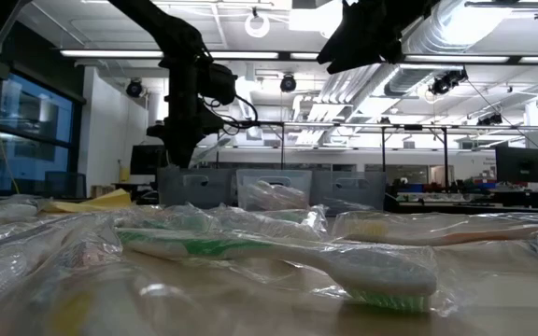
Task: Pick & Place Toothbrushes
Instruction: Put the green toothbrush into the left black bin, then put the orange toothbrush into the transparent bin
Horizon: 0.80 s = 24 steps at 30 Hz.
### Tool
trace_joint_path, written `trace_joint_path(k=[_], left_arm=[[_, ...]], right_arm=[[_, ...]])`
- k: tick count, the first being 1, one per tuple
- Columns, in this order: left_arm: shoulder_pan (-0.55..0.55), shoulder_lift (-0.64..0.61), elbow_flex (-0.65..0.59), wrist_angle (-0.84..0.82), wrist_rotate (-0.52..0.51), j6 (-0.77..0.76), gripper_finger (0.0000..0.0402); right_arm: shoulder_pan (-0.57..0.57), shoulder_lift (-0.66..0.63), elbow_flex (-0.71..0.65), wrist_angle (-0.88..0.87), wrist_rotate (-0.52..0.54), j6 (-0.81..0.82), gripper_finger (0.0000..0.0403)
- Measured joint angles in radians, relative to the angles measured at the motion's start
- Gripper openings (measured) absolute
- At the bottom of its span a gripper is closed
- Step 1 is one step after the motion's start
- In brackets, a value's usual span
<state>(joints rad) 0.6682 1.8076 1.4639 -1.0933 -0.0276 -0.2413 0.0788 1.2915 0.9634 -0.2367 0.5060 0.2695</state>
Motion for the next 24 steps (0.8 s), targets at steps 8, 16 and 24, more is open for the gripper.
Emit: trace_joint_path(k=[8,16,24], left_arm=[[0.0,0.0,-0.001,-0.006,-0.008,0.004,0.0108],[0.0,-0.021,-0.002,-0.008,-0.008,0.059,0.0123],[-0.004,-0.175,-0.002,-0.016,-0.061,0.092,0.0124]], right_arm=[[0.0,0.0,0.0,0.0,-0.008,0.0,0.022],[0.0,0.0,0.0,-0.002,-0.008,0.0,0.022],[0.0,0.0,0.0,-0.091,-0.012,0.045,0.022]])
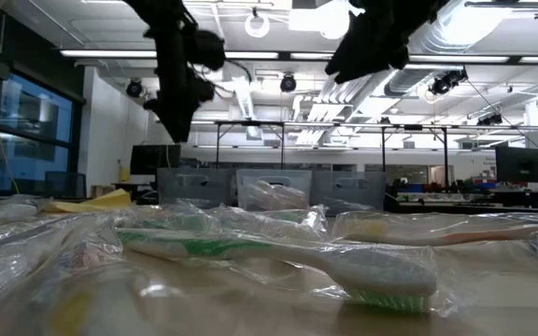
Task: Pick & Place Toothbrushes
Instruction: Put the orange toothbrush into the transparent bin
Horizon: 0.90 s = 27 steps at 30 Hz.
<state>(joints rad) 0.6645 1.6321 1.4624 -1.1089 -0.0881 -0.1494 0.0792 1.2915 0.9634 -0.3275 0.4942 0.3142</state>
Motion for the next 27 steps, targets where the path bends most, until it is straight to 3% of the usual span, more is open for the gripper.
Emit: trace_joint_path(k=[5,11,18,22,27], left_arm=[[-0.07,-0.095,-0.011,-0.096,0.007,0.068,0.0124],[-0.179,-0.166,-0.091,-0.173,0.008,0.042,0.0124],[-0.294,-0.185,-0.278,-0.104,0.018,0.029,0.0124],[-0.329,-0.185,-0.387,0.013,0.084,0.04,0.0124],[-0.346,-0.185,-0.487,0.126,0.09,0.042,0.0124]], right_arm=[[0.0,0.0,0.0,-0.066,-0.002,0.03,0.022],[0.008,0.0,0.0,-0.071,0.0,0.034,0.022],[0.031,0.0,0.0,-0.066,0.002,0.031,0.022],[0.035,0.0,0.0,-0.066,0.001,0.03,0.022],[0.034,0.0,0.0,-0.066,0.002,0.03,0.022]])
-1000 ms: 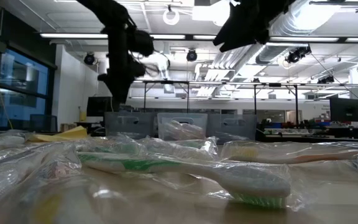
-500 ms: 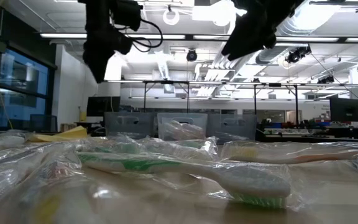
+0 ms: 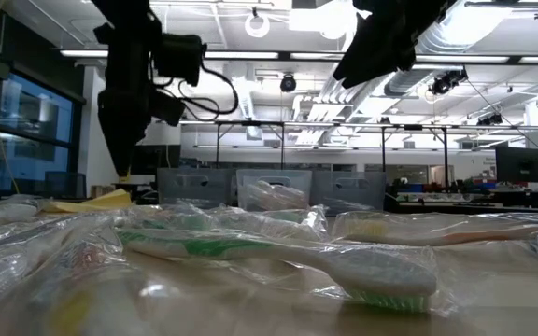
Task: Pick & Place Toothbrushes
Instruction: Put the orange toothbrush into the transparent bin
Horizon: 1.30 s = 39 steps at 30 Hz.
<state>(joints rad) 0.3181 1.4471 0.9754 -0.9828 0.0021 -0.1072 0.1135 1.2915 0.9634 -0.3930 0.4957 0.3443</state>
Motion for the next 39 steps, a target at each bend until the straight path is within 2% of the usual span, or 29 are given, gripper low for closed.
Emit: trace_joint_path(k=[8,23,27,34,39], left_arm=[[0.002,0.0,-0.119,0.177,0.016,0.008,0.0124],[0.001,0.01,-0.181,0.277,0.057,-0.036,0.0124],[-0.045,0.025,-0.181,0.286,0.071,-0.03,0.0124],[-0.139,0.066,-0.181,0.285,-0.041,-0.054,0.0124],[-0.142,0.113,-0.175,0.291,-0.046,-0.078,0.0124]], right_arm=[[0.0,0.0,0.0,0.0,0.0,0.0,0.022],[0.0,0.0,0.0,0.001,0.0,0.0,0.022],[0.0,0.0,0.0,0.001,0.0,0.0,0.022],[0.0,0.0,0.0,0.01,0.0,0.0,0.022],[0.0,0.0,0.0,0.009,0.0,0.001,0.022]])
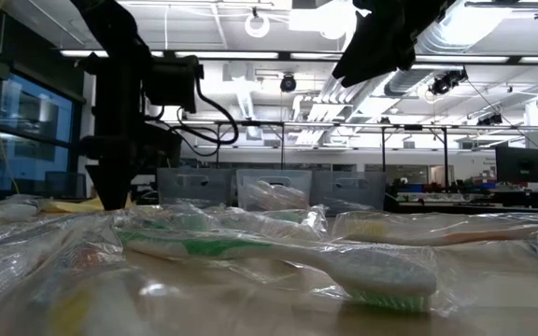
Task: Pick & Place Toothbrushes
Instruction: Put the orange toothbrush into the transparent bin
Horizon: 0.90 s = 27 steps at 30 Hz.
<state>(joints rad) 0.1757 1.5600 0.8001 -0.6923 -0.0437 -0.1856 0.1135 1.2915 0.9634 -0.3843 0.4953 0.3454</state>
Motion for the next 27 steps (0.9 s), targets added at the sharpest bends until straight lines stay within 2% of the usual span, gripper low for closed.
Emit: trace_joint_path(k=[5,11,15,19,21,27], left_arm=[[0.0,0.017,-0.001,0.001,-0.003,0.003,0.0105],[0.0,0.018,-0.002,0.001,-0.001,0.026,0.0018],[0.0,0.017,0.019,-0.044,-0.015,0.031,0.0022],[0.003,-0.013,0.047,-0.142,-0.088,0.037,0.0015],[0.001,-0.05,0.081,-0.126,-0.119,0.042,0.001],[0.001,-0.176,0.109,-0.127,-0.129,0.05,0.0011]], right_arm=[[0.0,0.0,0.0,0.0,0.0,0.001,0.022],[0.0,0.005,0.0,0.001,0.0,0.002,0.022],[0.0,0.017,0.0,0.007,-0.001,0.002,0.022],[0.0,0.069,0.0,0.057,0.0,-0.01,0.022],[0.0,0.112,0.001,0.12,0.001,-0.03,0.022],[0.0,0.238,0.0,0.284,-0.006,-0.089,0.022]])
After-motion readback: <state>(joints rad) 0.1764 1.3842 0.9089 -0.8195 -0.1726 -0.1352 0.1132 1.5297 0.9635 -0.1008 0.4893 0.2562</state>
